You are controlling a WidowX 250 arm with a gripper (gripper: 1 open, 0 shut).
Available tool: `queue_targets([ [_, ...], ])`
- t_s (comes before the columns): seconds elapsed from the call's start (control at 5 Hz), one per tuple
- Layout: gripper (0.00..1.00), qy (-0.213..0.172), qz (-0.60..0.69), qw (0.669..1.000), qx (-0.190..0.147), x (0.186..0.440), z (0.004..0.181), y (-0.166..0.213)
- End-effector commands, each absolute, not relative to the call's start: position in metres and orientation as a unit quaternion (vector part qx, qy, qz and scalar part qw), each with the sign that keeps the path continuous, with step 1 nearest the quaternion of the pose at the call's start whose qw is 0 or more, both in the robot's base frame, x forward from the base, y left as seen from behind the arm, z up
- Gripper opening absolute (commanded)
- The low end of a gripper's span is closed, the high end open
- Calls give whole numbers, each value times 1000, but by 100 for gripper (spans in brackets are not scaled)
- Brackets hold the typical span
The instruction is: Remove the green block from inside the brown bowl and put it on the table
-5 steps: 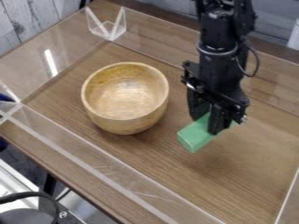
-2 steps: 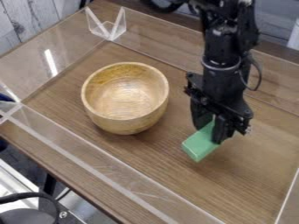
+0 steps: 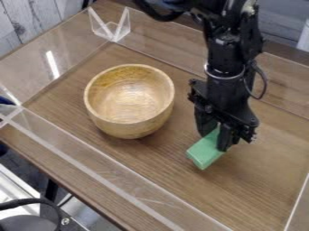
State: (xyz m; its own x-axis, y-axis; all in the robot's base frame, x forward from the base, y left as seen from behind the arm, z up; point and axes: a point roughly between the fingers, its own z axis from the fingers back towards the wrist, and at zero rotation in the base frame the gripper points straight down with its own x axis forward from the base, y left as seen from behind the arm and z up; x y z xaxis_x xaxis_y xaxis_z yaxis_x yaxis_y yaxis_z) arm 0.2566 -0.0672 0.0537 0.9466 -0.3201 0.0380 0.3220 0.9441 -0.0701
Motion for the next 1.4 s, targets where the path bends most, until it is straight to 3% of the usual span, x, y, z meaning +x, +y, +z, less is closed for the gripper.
queue_targets([
  [0.0, 100, -49, -163, 985, -34, 265, 69, -63],
  [0.6, 100, -60, -165, 984, -25, 265, 72, -57],
  [1.2, 100, -64, -158, 985, -26, 265, 61, -59],
])
